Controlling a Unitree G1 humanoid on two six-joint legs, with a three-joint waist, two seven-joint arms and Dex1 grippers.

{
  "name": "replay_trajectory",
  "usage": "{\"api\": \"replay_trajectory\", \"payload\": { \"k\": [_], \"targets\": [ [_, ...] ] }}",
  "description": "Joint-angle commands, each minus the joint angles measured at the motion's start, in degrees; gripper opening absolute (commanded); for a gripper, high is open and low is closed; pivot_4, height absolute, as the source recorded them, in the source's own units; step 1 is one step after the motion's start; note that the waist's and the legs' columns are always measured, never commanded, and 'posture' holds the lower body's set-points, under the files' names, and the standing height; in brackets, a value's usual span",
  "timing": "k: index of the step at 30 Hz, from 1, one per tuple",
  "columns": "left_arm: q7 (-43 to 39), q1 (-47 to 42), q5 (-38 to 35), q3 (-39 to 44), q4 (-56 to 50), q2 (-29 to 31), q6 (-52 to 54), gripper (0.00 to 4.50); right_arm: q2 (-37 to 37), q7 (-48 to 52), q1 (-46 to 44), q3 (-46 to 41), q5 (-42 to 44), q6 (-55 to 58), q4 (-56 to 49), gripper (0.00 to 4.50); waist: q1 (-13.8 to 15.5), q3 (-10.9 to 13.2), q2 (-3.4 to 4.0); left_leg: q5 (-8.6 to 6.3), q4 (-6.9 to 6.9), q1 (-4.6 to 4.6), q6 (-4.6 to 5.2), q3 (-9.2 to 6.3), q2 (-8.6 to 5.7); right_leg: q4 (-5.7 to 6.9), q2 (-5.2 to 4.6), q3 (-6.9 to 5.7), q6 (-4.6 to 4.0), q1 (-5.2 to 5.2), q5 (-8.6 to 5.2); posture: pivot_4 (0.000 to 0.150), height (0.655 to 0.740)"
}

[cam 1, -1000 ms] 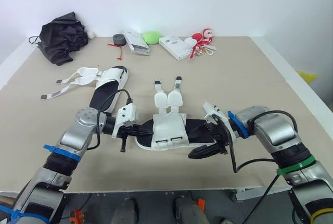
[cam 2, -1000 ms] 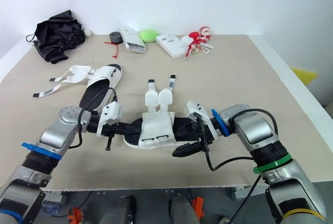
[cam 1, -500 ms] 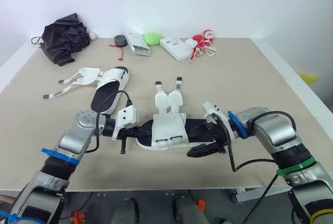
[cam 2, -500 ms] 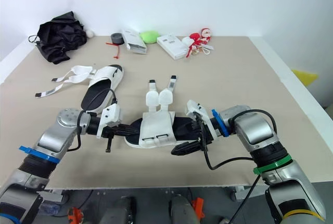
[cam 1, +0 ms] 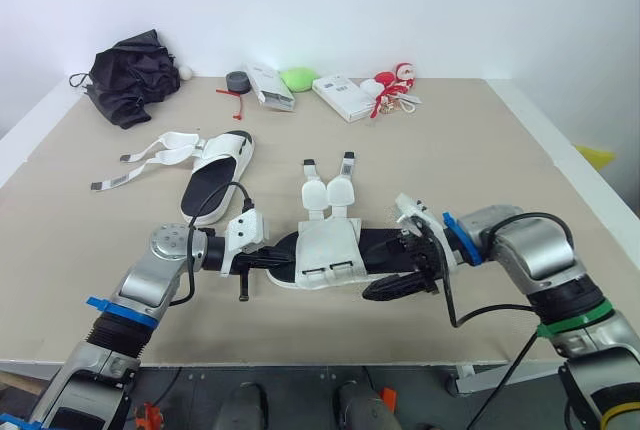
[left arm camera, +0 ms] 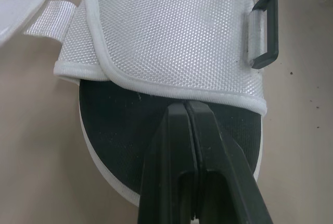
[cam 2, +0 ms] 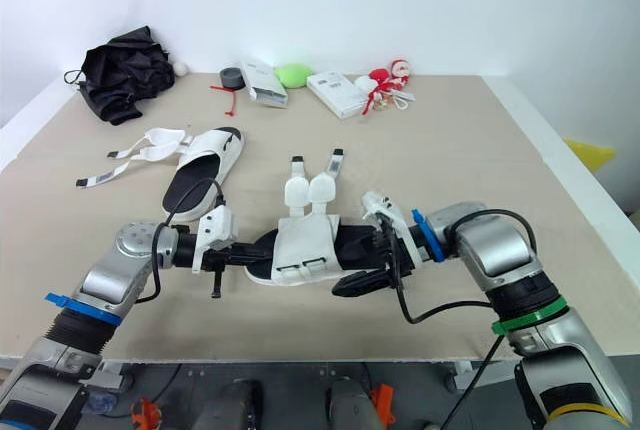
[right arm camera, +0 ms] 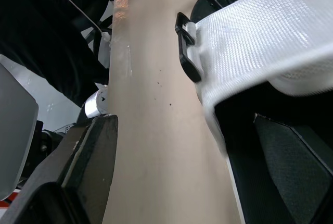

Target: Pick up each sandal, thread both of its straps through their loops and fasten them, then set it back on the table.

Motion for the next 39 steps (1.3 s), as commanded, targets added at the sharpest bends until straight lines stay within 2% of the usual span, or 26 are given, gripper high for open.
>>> {"api": "replay_trajectory", "payload": {
  "k": [1, 6, 8, 11, 14, 18, 29, 39],
  "targets": [
    [0.2, 1.4, 5.8, -4.5, 7.7, 0.5, -0.4, 0.00, -0.7, -0.6, -10.5, -8.8, 2.5, 0.0, 11.9, 4.47, 0.0, 0.0, 0.01, 0.00, 0.00, 0.01, 0.00, 0.00, 0.01, 0.00, 0.00, 0.00, 0.00, -0.01, 0.00, 0.150, 0.7380],
    [-0.3, -0.4, 6.1, -4.9, 9.8, -0.2, -2.1, 0.00, 5.4, -9.4, -21.4, -8.2, -2.4, 1.1, 29.4, 4.47, -0.1, 0.0, 0.13, 0.00, 0.00, 0.04, 0.00, 0.10, 0.01, -0.01, -0.06, 0.00, -0.04, -0.06, 0.02, 0.150, 0.7380],
    [-0.4, -0.7, 6.2, -5.1, 10.1, -0.4, -2.4, 0.00, 7.6, -10.9, -23.4, -6.6, -4.3, 1.6, 32.8, 4.47, -0.2, -0.1, 0.05, -0.01, -0.01, 0.06, -0.01, 0.11, 0.04, -0.01, -0.06, -0.01, -0.04, -0.03, 0.02, 0.150, 0.7380],
    [-0.4, -0.9, 6.2, -5.2, 10.2, -0.6, -2.7, 0.00, 10.4, -12.2, -24.9, -4.7, -6.5, 0.8, 36.9, 4.47, 0.0, -0.2, 0.17, -0.03, -0.02, 0.17, -0.05, 0.10, 0.05, -0.04, -0.06, -0.03, -0.05, 0.04, 0.03, 0.150, 0.7380],
    [-0.2, -1.0, 6.0, -5.3, 10.2, -0.6, -3.0, 0.00, 13.4, -12.7, -27.6, -4.1, -8.9, -1.3, 44.5, 4.47, 0.1, -0.2, 0.26, 0.05, -0.04, -0.12, 0.08, 0.25, 0.02, -0.12, -0.16, 0.02, -0.06, -0.03, 0.04, 0.150, 0.7380],
    [-0.1, -0.8, 5.8, -5.0, 9.8, -0.5, -3.2, 0.00, 17.6, -11.6, -31.7, -5.9, -9.6, -3.5, 52.5, 4.47, 0.0, -0.2, 0.26, 0.07, -0.06, -0.14, 0.11, 0.27, 0.03, -0.13, -0.13, 0.00, -0.05, -0.01, 0.04, 0.150, 0.7380],
    [0.6, -0.2, 4.3, -3.2, 9.5, -0.8, -2.8, 0.00, 28.8, -21.0, -36.2, -16.5, -8.9, -10.5, 65.6, 4.47, -0.1, -0.2, 0.29, 0.07, -0.10, -0.13, 0.12, 0.18, 0.04, -0.13, -0.10, -0.06, -0.04, 0.04, 0.06, 0.150, 0.7380],
    [0.7, 0.7, 4.3, -2.8, 8.0, -1.1, -2.4, 0.00, 32.2, -30.4, -39.8, -27.5, -6.3, -16.7, 68.9, 4.47, -0.3, -0.2, 0.31, 0.10, -0.21, -0.14, 0.15, 0.15, 0.04, -0.12, -0.06, -0.06, -0.08, 0.13, 0.13, 0.150, 0.7380]
  ]
}}
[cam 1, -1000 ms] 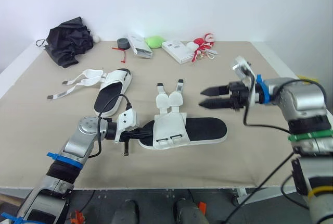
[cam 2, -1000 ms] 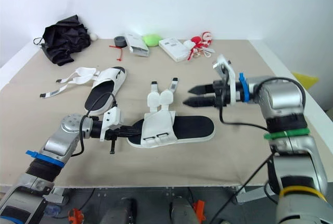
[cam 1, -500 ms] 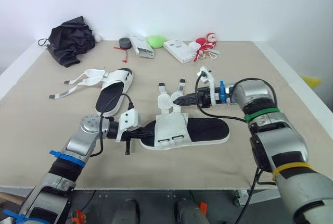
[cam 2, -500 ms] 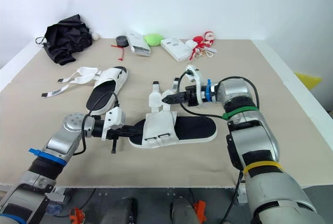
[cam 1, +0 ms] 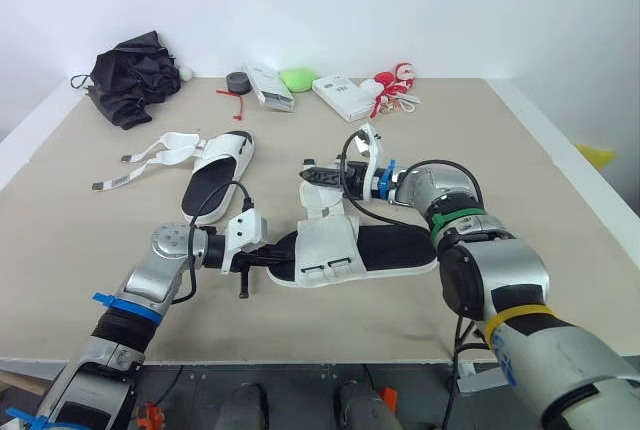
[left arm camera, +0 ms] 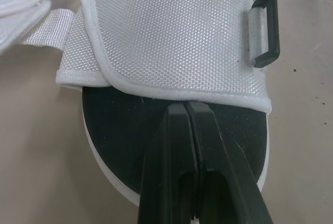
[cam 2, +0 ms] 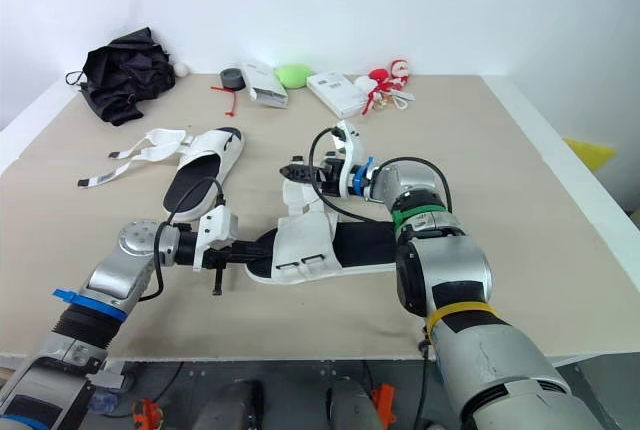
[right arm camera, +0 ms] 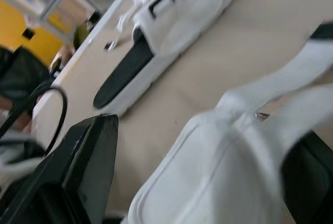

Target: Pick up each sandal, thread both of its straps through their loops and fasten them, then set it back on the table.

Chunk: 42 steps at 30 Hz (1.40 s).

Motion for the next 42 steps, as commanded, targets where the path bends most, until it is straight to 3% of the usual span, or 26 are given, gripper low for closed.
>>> {"api": "replay_trajectory", "payload": {
  "k": [1, 9, 12, 17, 19, 20, 25, 30, 32, 36, 42],
  "targets": [
    [1.7, 2.6, 4.0, -3.0, 3.2, 0.2, 2.8, 0.00, 0.0, -1.4, -5.0, -4.5, 2.6, -2.1, -0.7, 4.47, 0.0, 0.0, 0.02, 0.01, -0.01, 0.00, 0.01, 0.00, 0.00, 0.00, 0.00, 0.00, -0.01, 0.00, 0.00, 0.150, 0.7380],
    [1.6, 2.7, 4.3, -3.4, 3.4, -0.2, 2.6, 0.00, -0.2, -0.9, -5.5, -5.7, 1.5, -3.1, -0.6, 4.47, 0.0, 0.0, 0.02, 0.02, -0.07, 0.00, 0.03, -0.04, -0.01, -0.17, -0.04, -0.04, -0.01, -0.13, 0.00, 0.150, 0.7380],
    [1.5, 2.6, 4.4, -3.4, 3.6, -0.3, 2.4, 0.00, -0.4, 0.0, -4.8, -6.2, 1.9, -3.6, -1.2, 3.64, 0.0, 0.0, 0.02, 0.02, -0.09, -0.02, 0.03, -0.03, 0.00, -0.35, -0.05, -0.04, -0.01, -0.07, 0.01, 0.150, 0.7380],
    [1.3, 2.3, 4.5, -3.4, 3.9, -0.4, 2.3, 0.00, -1.5, 3.1, -4.9, -7.5, 3.3, -3.2, -2.9, 1.40, 0.1, 0.0, 0.02, 0.02, -0.09, -0.06, 0.03, -0.02, -0.01, -0.43, -0.06, -0.04, -0.01, -0.05, 0.01, 0.150, 0.7380],
    [1.2, 2.2, 4.5, -3.5, 4.1, -0.4, 2.2, 0.00, -2.0, 5.5, -4.9, -7.6, 3.8, -2.6, -4.3, 0.29, 0.1, 0.0, 0.03, 0.02, -0.10, -0.08, 0.03, -0.03, -0.01, -0.43, -0.05, -0.05, 0.00, -0.05, 0.01, 0.150, 0.7380],
    [1.1, 2.2, 4.5, -3.5, 4.2, -0.5, 2.2, 0.00, -2.2, 6.2, -4.9, -7.5, 4.0, -2.4, -4.8, 0.08, 0.1, 0.0, 0.03, 0.02, -0.10, -0.08, 0.03, -0.03, 0.00, -0.43, -0.06, -0.05, 0.00, -0.05, 0.01, 0.150, 0.7380],
    [0.9, 2.0, 4.6, -3.9, 4.2, -0.7, 2.4, 0.00, -2.3, 11.4, -0.1, -3.9, 2.9, -5.1, -14.7, 0.08, 0.1, 0.0, 0.04, 0.02, -0.11, -0.08, 0.03, -0.03, -0.01, -0.43, -0.05, -0.05, 0.01, -0.06, 0.01, 0.150, 0.7380],
    [0.8, 1.6, 4.6, -4.0, 4.5, -0.8, 2.6, 0.00, -4.3, 19.2, 14.5, 5.8, 2.3, -6.6, -42.5, 0.08, 0.4, 0.0, 0.10, 0.02, -0.14, -0.18, 0.03, -0.07, 0.00, -0.47, -0.04, -0.11, 0.16, -0.02, -0.08, 0.150, 0.7380],
    [1.1, 1.5, 4.3, -3.6, 4.5, -0.9, 3.3, 0.00, -5.7, 18.2, 20.8, 9.3, -1.0, -13.4, -52.8, 0.08, 0.4, 0.0, 0.19, 0.02, -0.13, -0.21, 0.03, 0.01, -0.01, -0.47, -0.06, -0.06, 0.19, 0.07, -0.06, 0.150, 0.7380],
    [0.9, 1.2, 4.2, -3.5, 4.5, -0.6, 3.6, 0.00, -7.6, 13.1, 27.0, 15.2, -12.6, -37.0, -61.2, 0.08, 0.5, 0.0, 0.17, 0.04, -0.12, -0.36, 0.06, -0.06, 0.03, -0.50, -0.04, -0.18, 0.33, -0.11, -0.03, 0.150, 0.7380],
    [0.6, 0.4, 4.3, -3.0, 5.2, 0.2, 3.3, 0.00, -12.4, 9.2, 29.6, 17.5, -20.3, -65.9, -62.7, 0.08, 0.4, 0.0, 0.15, 0.05, -0.13, -0.26, 0.05, -0.01, 0.04, -0.61, -0.07, -0.14, 0.21, -0.13, 0.04, 0.150, 0.7380]
  ]
}}
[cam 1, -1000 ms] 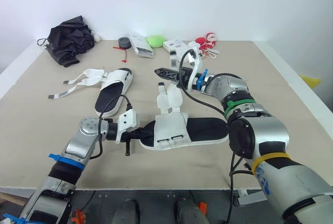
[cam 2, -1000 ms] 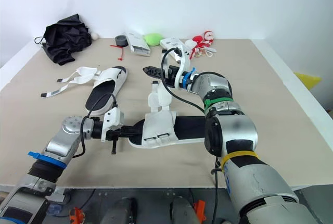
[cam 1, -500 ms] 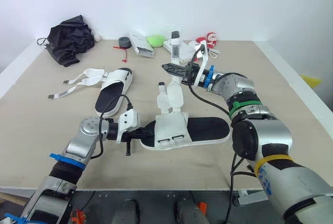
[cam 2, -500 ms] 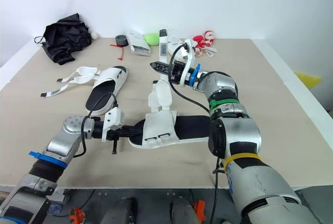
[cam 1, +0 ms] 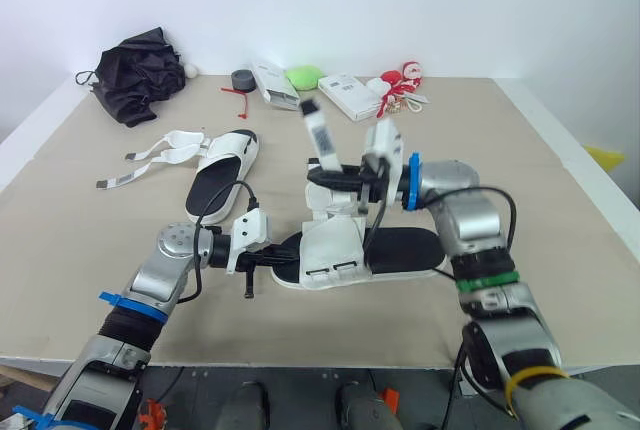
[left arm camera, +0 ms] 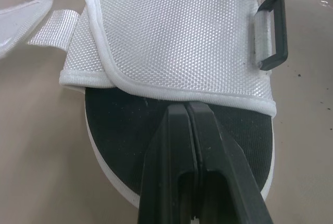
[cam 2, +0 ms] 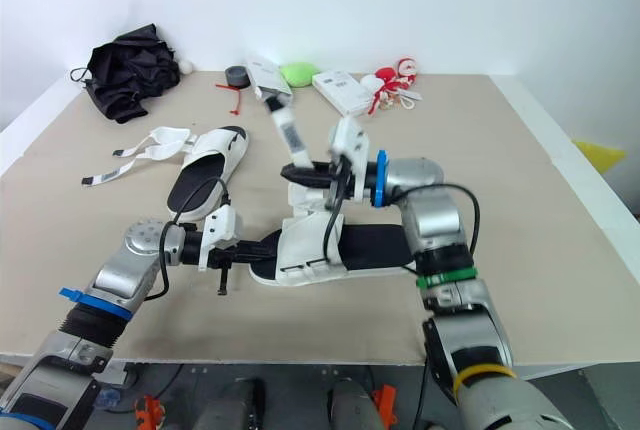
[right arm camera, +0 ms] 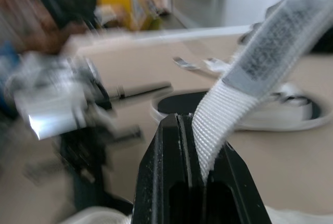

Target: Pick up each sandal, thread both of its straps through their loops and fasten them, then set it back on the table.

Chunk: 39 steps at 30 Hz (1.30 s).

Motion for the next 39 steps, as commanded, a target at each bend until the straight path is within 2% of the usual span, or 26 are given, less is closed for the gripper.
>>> {"api": "replay_trajectory", "payload": {
  "k": [1, 5, 6, 9, 10, 11, 12, 13, 15, 17, 22, 26, 29, 32, 34, 36, 39],
  "targets": [
    [0.7, 1.4, 4.4, -2.5, 4.8, 1.6, 2.3, 0.00, -5.6, -4.8, 1.3, 0.6, -7.7, -31.8, -1.8, 0.08, 0.0, 0.0, -0.01, 0.00, 0.00, 0.01, 0.00, 0.00, 0.01, -0.02, -0.01, -0.01, -0.01, 0.03, 0.01, 0.150, 0.7380],
    [0.8, 1.3, 4.4, -2.4, 5.1, 1.6, 2.1, 0.00, -9.2, -7.2, 1.9, 1.5, -10.6, -44.6, 1.3, 0.08, 0.0, 0.0, -0.02, 0.00, -0.01, 0.02, 0.00, 0.05, 0.00, -0.07, -0.06, -0.01, -0.02, 0.01, 0.01, 0.150, 0.7380],
    [0.8, 1.2, 4.3, -2.4, 5.2, 1.5, 2.1, 0.00, -10.0, -7.0, 2.5, 2.0, -10.7, -45.8, 1.4, 0.56, 0.0, 0.0, -0.03, 0.00, -0.02, 0.04, 0.00, 0.06, 0.01, -0.08, -0.06, 0.00, -0.02, 0.02, 0.01, 0.150, 0.7380],
    [0.7, 1.0, 4.4, -2.5, 5.6, 1.5, 1.9, 0.00, -12.0, -5.6, 3.5, 3.6, -9.9, -47.3, 1.6, 1.21, 0.0, 0.0, -0.03, 0.00, -0.03, 0.08, 0.01, 0.09, 0.02, -0.09, -0.07, 0.03, -0.05, 0.04, 0.01, 0.150, 0.7380],
    [0.7, 0.9, 4.5, -2.6, 5.8, 1.4, 1.8, 0.00, -12.9, -6.0, 3.5, 4.2, -10.6, -48.3, 2.3, 1.70, 0.0, 0.0, -0.05, 0.01, -0.03, 0.09, 0.02, 0.11, 0.03, -0.08, -0.07, 0.05, -0.08, 0.04, 0.03, 0.150, 0.7380],
    [0.6, 0.7, 4.5, -2.6, 6.0, 1.4, 1.7, 0.00, -13.9, -6.7, 3.5, 4.7, -11.7, -50.3, 3.1, 1.92, 0.0, 0.0, -0.05, 0.01, -0.03, 0.09, 0.03, 0.11, 0.04, -0.09, -0.08, 0.06, -0.09, 0.04, 0.03, 0.150, 0.7380],
    [0.6, 0.6, 4.6, -2.7, 6.1, 1.4, 1.6, 0.00, -14.7, -7.4, 3.4, 4.7, -12.8, -51.9, 3.6, 2.51, 0.0, 0.0, -0.05, 0.02, -0.03, 0.10, 0.03, 0.13, 0.05, -0.09, -0.09, 0.08, -0.11, 0.04, 0.04, 0.150, 0.7380],
    [0.6, 0.6, 4.6, -2.7, 6.1, 1.4, 1.6, 0.00, -15.2, -7.8, 3.5, 4.6, -13.3, -52.2, 3.8, 2.82, 0.0, 0.0, -0.05, 0.02, -0.03, 0.10, 0.04, 0.13, 0.05, -0.09, -0.09, 0.09, -0.12, 0.04, 0.04, 0.150, 0.7380],
    [0.5, 0.3, 4.6, -2.8, 6.3, 1.2, 1.6, 0.00, -17.5, -7.9, 4.2, 3.6, -13.4, -51.4, 3.3, 2.97, 0.0, 0.0, -0.06, 0.04, -0.03, 0.11, 0.08, 0.17, 0.04, -0.09, -0.15, 0.09, -0.14, 0.04, 0.06, 0.150, 0.7380],
    [0.3, 0.2, 4.5, -3.1, 6.4, 1.2, 1.5, 0.00, -20.8, -7.9, 4.7, 3.0, -12.8, -50.8, 3.1, 3.54, 0.0, 0.0, -0.08, 0.06, -0.05, 0.17, 0.11, 0.29, 0.05, -0.09, -0.31, 0.08, -0.15, 0.04, 0.06, 0.150, 0.7380],
    [0.1, -0.3, 4.6, -3.4, 7.3, 1.0, 1.1, 0.00, -30.6, -3.5, 9.0, -0.2, -6.4, -41.1, 0.3, 3.54, 0.0, 0.1, -0.12, 0.09, -0.09, 0.20, 0.15, 0.47, 0.05, -0.09, -0.56, 0.07, -0.15, 0.02, 0.06, 0.150, 0.7380],
    [-0.2, -0.6, 4.6, -3.7, 7.7, 0.9, 0.7, 0.00, -37.5, 0.2, 14.6, -3.5, 3.1, -24.7, -5.7, 3.54, 0.1, 0.1, -0.22, 0.10, -0.10, 0.20, 0.20, 0.63, -0.04, -0.17, -1.05, -0.07, -0.10, 0.24, 0.03, 0.150, 0.7380],
    [-0.5, -1.0, 4.7, -3.9, 8.5, 0.5, 0.3, 0.00, -43.5, 2.9, 20.0, -9.2, 20.1, 0.6, -13.4, 3.54, 0.1, 0.1, -0.22, 0.10, -0.10, 0.20, 0.23, 0.69, -0.04, -0.17, -1.08, -0.08, -0.09, 0.23, 0.03, 0.150, 0.7380],
    [-0.8, -1.2, 4.7, -4.1, 8.8, 0.3, 0.1, 0.00, -48.5, 4.6, 25.3, -14.4, 34.7, 18.1, -18.4, 3.54, 0.7, 0.1, -0.15, 0.11, -0.09, 0.19, 0.23, 0.71, -0.03, -0.18, -1.08, -0.28, -0.02, 0.07, -0.01, 0.150, 0.7380],
    [-1.0, -1.6, 4.8, -4.3, 9.3, 0.2, -0.1, 0.00, -52.1, 9.3, 35.2, -21.3, 42.5, 28.6, -24.8, 3.54, 0.7, 0.1, -0.19, 0.11, -0.10, 0.18, 0.23, 0.71, -0.02, -0.17, -1.10, -0.27, -0.02, 0.29, -0.01, 0.150, 0.7380],
    [-1.2, -1.8, 4.8, -4.3, 9.5, 0.3, -0.2, 0.00, -53.2, 11.0, 41.9, -25.5, 45.0, 33.7, -30.1, 3.54, 0.9, 0.1, -0.23, 0.08, -0.09, 0.26, 0.18, 0.67, 0.01, -0.21, -1.08, -0.42, 0.00, 0.09, -0.02, 0.150, 0.7380],
    [-1.2, -2.0, 4.8, -4.5, 9.7, 0.2, -0.3, 0.00, -54.3, 6.2, 48.8, -24.6, 41.7, 37.8, -38.4, 3.54, 1.1, 0.1, -0.33, 0.01, -0.10, 0.25, 0.08, 0.55, 0.06, -0.24, -1.11, -0.69, 0.03, 0.15, -0.06, 0.150, 0.7380]
  ]
}}
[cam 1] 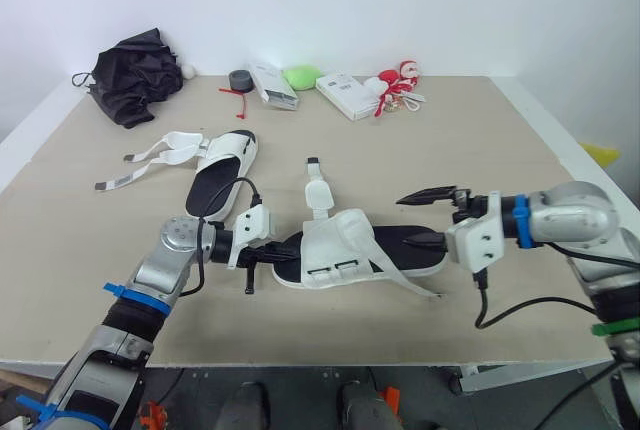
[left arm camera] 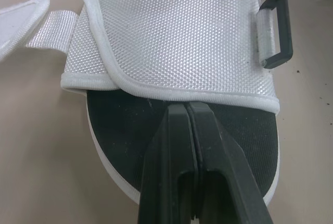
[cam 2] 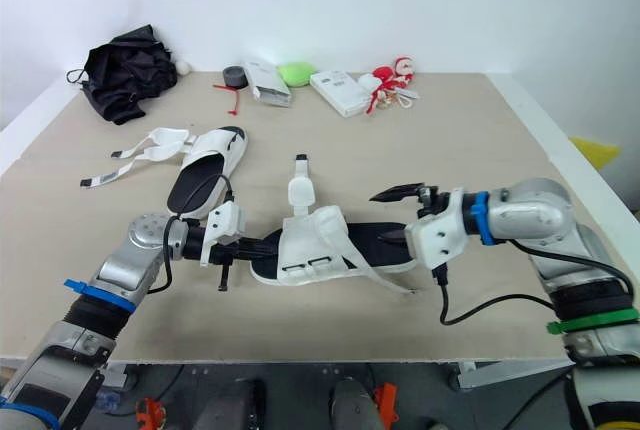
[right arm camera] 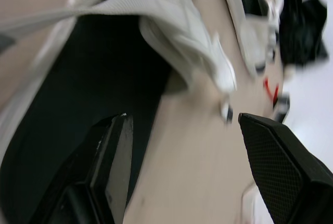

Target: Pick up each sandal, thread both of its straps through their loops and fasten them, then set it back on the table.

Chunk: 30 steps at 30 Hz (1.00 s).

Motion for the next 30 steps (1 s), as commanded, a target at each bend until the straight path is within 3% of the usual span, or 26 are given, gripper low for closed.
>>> {"api": "replay_trajectory", "payload": {
  "k": [1, 5, 9, 15, 17, 19, 21, 23, 25, 26, 30],
  "targets": [
    [0.8, 1.6, 4.8, -2.7, 5.2, 1.0, 1.3, 0.00, -3.0, -2.9, 14.9, -5.8, 1.6, 13.3, -17.9, 3.54, 0.2, -0.1, 0.10, -0.08, 0.02, 0.00, -0.13, -0.02, 0.01, -0.07, -0.04, -0.13, -0.01, -0.04, 0.00, 0.150, 0.7380],
    [0.5, 1.8, 4.8, -3.1, 5.2, 0.9, 1.1, 0.00, -0.2, -12.4, 12.4, -1.0, -2.2, 18.5, -20.3, 3.54, 0.2, -0.1, 0.13, -0.14, 0.02, -0.02, -0.22, -0.07, 0.00, -0.58, -1.01, -1.43, -0.01, -0.06, 0.00, 0.150, 0.7380],
    [0.3, 1.6, 4.8, -3.1, 5.3, 0.8, 1.1, 0.00, 1.0, -14.8, 8.3, 0.8, -3.7, 20.1, -18.8, 3.54, 0.2, 0.0, 0.01, -0.15, 0.00, -0.05, -0.22, 0.01, 0.10, -0.98, -1.98, -2.64, -0.03, -0.06, 0.01, 0.150, 0.7380],
    [0.3, 1.8, 4.8, -3.2, 5.1, 0.7, 1.1, 0.00, 2.1, -14.8, 4.9, 4.4, -6.5, 21.4, -16.8, 3.54, 0.3, 0.0, -0.05, -0.26, 0.00, -0.08, -0.04, 0.42, -0.05, -1.03, -2.22, -2.72, 0.24, 0.04, 0.19, 0.150, 0.7380],
    [0.4, 1.9, 4.9, -3.2, 5.0, 0.5, 1.2, 0.00, 2.9, -14.5, 4.1, 6.7, -8.5, 20.5, -15.6, 3.34, 0.3, -0.1, -0.05, -0.28, 0.00, -0.06, -0.02, 0.41, -0.07, -1.03, -2.17, -2.79, 0.34, 0.05, 0.30, 0.150, 0.7380],
    [0.4, 1.8, 4.9, -3.1, 4.9, 0.5, 1.2, 0.00, 3.0, -13.7, 3.9, 8.0, -9.8, 20.1, -14.7, 2.45, 0.3, -0.1, -0.04, -0.28, 0.00, -0.07, -0.02, 0.34, -0.04, -1.03, -2.15, -2.91, 0.33, 0.05, 0.31, 0.150, 0.7380],
    [0.5, 1.8, 4.9, -3.0, 5.0, 0.4, 1.1, 0.00, 3.2, -13.1, 3.6, 8.7, -10.9, 19.6, -13.8, 1.97, 0.3, -0.1, 0.02, -0.28, -0.01, -0.09, -0.03, 0.31, -0.05, -1.02, -2.15, -2.95, 0.33, 0.07, 0.31, 0.150, 0.7380],
    [0.6, 1.8, 5.0, -3.0, 5.0, 0.5, 1.1, 0.00, 3.3, -12.4, 3.2, 9.3, -12.2, 18.8, -12.0, 0.86, 0.3, -0.1, 0.00, -0.30, 0.00, -0.09, -0.02, 0.30, -0.06, -1.02, -2.16, -2.96, 0.34, 0.09, 0.32, 0.150, 0.7380],
    [0.7, 1.9, 5.0, -3.0, 4.9, 0.6, 1.1, 0.00, 3.5, -11.9, 2.9, 9.8, -13.2, 18.1, -10.8, 0.31, 0.3, -0.1, -0.01, -0.30, 0.00, -0.10, -0.01, 0.31, -0.06, -1.02, -2.16, -2.96, 0.34, 0.10, 0.32, 0.150, 0.7380],
    [0.7, 1.9, 5.0, -3.0, 4.9, 0.6, 1.1, 0.00, 3.7, -11.6, 2.6, 9.9, -13.5, 17.9, -10.4, 0.13, 0.3, -0.1, -0.01, -0.30, 0.01, -0.10, -0.01, 0.30, -0.06, -1.02, -2.16, -2.97, 0.35, 0.10, 0.32, 0.150, 0.7380],
    [0.6, 1.9, 5.0, -3.0, 4.8, 0.7, 1.1, 0.00, 4.6, -10.8, 1.8, 11.0, -14.8, 17.8, -9.7, 0.13, 0.3, -0.1, -0.01, -0.30, 0.01, -0.09, -0.01, 0.26, -0.05, -1.02, -2.14, -3.03, 0.36, 0.12, 0.33, 0.150, 0.7380]
  ]
}}
